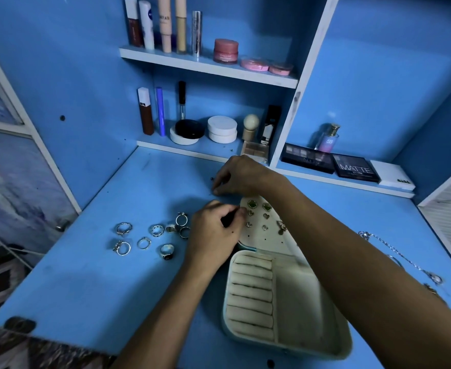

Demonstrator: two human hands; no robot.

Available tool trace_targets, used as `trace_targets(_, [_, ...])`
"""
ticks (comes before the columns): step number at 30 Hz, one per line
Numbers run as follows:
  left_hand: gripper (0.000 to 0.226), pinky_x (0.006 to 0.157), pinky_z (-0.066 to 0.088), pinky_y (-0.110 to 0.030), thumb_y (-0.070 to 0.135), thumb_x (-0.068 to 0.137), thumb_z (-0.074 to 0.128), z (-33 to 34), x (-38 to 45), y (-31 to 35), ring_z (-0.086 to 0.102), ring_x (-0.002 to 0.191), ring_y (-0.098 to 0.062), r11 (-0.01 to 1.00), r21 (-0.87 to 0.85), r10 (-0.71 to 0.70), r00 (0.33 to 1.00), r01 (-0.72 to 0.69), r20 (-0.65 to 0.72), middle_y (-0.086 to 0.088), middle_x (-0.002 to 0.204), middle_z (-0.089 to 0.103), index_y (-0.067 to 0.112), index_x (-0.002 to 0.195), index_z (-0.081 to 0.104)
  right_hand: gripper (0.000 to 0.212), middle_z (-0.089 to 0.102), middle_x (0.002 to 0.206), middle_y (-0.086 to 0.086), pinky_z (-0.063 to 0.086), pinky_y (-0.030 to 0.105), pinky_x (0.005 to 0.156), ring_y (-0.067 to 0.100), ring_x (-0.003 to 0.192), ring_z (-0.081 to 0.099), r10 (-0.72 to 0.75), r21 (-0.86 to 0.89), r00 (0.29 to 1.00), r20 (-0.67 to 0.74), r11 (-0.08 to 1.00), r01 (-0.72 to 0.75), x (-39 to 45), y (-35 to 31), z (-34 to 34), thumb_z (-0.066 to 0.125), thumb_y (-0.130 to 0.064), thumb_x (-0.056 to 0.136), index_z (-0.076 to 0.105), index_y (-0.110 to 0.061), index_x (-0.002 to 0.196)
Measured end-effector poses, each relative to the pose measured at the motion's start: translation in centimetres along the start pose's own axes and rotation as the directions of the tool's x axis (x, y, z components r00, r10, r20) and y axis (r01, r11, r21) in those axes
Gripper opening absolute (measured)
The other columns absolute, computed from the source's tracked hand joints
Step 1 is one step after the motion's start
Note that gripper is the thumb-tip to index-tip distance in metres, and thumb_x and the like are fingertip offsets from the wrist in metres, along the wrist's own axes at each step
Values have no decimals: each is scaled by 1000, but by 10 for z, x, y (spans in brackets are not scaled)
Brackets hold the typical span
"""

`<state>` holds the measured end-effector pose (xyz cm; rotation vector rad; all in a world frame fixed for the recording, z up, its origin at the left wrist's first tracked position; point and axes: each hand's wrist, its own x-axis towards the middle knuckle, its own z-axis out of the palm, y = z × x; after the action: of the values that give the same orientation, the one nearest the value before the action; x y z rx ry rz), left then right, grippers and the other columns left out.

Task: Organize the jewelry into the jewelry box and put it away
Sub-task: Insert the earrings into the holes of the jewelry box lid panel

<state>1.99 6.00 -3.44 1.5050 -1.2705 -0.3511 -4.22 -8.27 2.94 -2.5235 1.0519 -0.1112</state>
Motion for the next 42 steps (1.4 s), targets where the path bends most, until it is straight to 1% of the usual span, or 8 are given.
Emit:
trace_targets(6, [9, 64, 41, -10, 18, 87, 73, 1, 0, -1, 60, 72, -8, 1000, 5, 12, 1000, -12, -8, 2, 73, 66, 11, 82, 77, 7, 67, 80, -24, 48, 16, 73, -4, 80, 62, 37, 101, 998, -44, 994, -32, -5, 5, -2, 78, -23, 81, 79, -23, 88])
trace_targets(12, [8, 66, 43, -10, 19, 87, 73, 1, 0, -2, 61, 74, -7, 1000, 8, 24, 1000, -24, -8, 4, 75, 67, 12, 83, 78, 8, 75, 77, -1, 54, 20, 58, 6, 68, 68, 149, 340, 986, -73, 933, -115, -31, 10, -21, 71, -9, 81, 76, -16, 80])
trace_targets(17, [9, 67, 43, -9, 20, 87, 73, 0, 0, -3, 61, 76, -5, 1000, 23, 14, 1000, -14, -2, 4, 77, 68, 13, 85, 78, 5, 74, 78, 11, 61, 28, 63, 14, 70, 71, 220, 485, 964, -151, 866, -122, -60, 14, -38, 69, 1, 79, 71, -2, 77])
trace_targets(24, [11, 71, 45, -11, 22, 89, 71, 0, 0, -2, 61, 80, -5, 1000, 30, 0, 1000, 0, 8, 5, 81, 70, 14, 90, 78, 24, 73, 71, 6, 60, 40, 67, 24, 67, 67, 231, 588, 936, -266, 808, -32, -108, 22, -42, 73, 6, 80, 71, -17, 73])
trace_targets(30, [12, 70, 42, -5, 22, 89, 71, -2, -1, -2, 62, 83, -2, 999, 39, 4, 1000, -4, 12, 6, 83, 70, 13, 91, 78, 13, 76, 75, 6, 57, 34, 71, 16, 69, 67, 302, 655, 920, -250, 752, -69, -156, 24, -29, 76, -2, 83, 78, -16, 82])
trace_targets(33, [11, 74, 47, -14, 22, 89, 71, -1, -1, -2, 62, 81, -3, 999, 33, -10, 1000, 9, 20, 7, 83, 70, 15, 91, 78, 9, 77, 76, 3, 58, 30, 75, 13, 71, 70, 312, 691, 915, -257, 721, -51, -173, 26, -18, 74, -5, 87, 78, -13, 85])
trace_targets(37, [11, 76, 48, -17, 22, 89, 71, -1, -2, 0, 63, 82, -4, 999, 29, -22, 1000, 22, 20, 7, 84, 70, 15, 90, 78, 8, 75, 74, -3, 52, 19, 64, 7, 64, 64, 300, 630, 897, -324, 776, -32, -183, 30, -2, 73, -9, 89, 77, -15, 87])
trace_targets(42, [11, 74, 46, -13, 23, 89, 70, -2, -2, 1, 63, 84, -3, 999, 35, -27, 999, 26, 27, 7, 84, 70, 15, 91, 78, 13, 72, 85, -13, 45, 11, 68, 5, 75, 66, 229, 548, 882, -412, 836, 38, -189, 35, 13, 72, -9, 90, 77, -20, 87])
